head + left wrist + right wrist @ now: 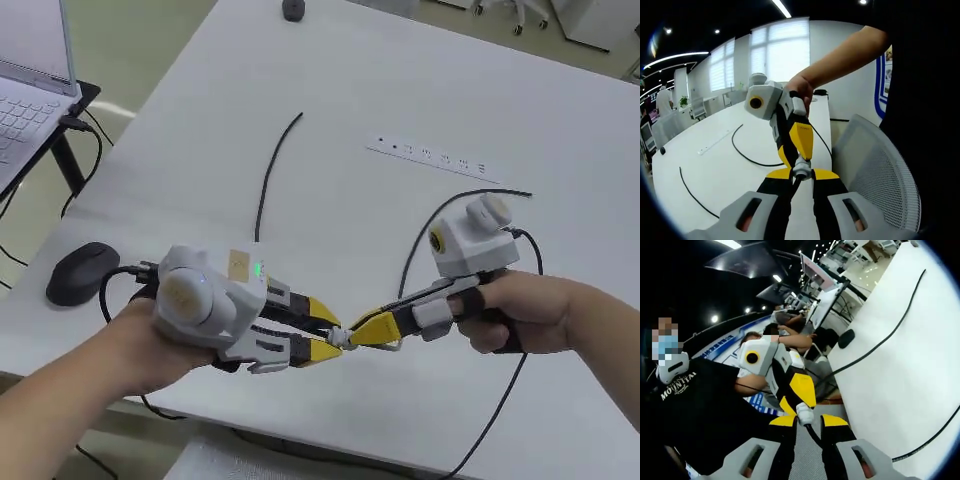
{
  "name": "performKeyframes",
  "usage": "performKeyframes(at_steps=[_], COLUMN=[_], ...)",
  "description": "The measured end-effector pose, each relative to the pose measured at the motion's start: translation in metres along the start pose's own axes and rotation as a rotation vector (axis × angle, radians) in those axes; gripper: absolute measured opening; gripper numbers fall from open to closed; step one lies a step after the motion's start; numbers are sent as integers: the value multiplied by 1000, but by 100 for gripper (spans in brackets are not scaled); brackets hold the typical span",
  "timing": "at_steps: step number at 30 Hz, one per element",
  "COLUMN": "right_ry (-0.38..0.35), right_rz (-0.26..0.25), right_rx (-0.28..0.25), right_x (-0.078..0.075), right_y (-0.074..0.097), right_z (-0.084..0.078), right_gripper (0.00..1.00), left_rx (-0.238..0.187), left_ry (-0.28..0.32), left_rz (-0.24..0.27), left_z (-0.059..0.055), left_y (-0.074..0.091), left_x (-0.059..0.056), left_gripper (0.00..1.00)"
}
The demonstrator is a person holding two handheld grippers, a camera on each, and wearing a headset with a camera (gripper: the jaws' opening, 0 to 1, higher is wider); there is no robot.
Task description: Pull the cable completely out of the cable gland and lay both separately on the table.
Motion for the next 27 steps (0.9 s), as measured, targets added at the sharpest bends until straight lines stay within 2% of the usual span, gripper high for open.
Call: performKeyframes(at_steps=[3,7,10,13,17,23,24,25,27], right_ry=[-31,-7,92,173,314,640,697,754,876], right_rz=[20,19,1,-40,-117,-270,-299,-334,-419], right_rx=[12,32,92,133,202,388,418,441,509], right_x=[1,2,4,5,12,27,29,28,35], right_y=[-1,-3,-3,-4,-6,-14,-17,-17,-23], right_z=[-1,-1,-1,3,10,13,12,12,8], right_gripper=[9,8,7,6,6,6,6,7,7], left_rx=[13,23,30,35,20,26,33,37,38], left_ry=[-15,-16,-13,3,69,109,132,144,156], left_rz=[-4,-13,-19,-14,-18,-18,-14,-6,-10], left_z=[0,0,-1,-2,-3,-6,-8,-9,-10], left_y=[-1,-2,-3,-3,-1,-2,-2,-3,-2], left_x=[-1,-1,-3,-1,1,1,1,2,2], left_gripper=[15,15,14,14,14,14,14,14,14])
Point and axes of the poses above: the centre of the closed fingertips' face, and the gripper's own axes: y roughly backward along the fingers, x roughly to its left, z roughly out of its top, the point moved 8 cm from there along y, roughly backward along the fingers, and after that the axes turned 15 degrees about y, right-handed, at the moved point
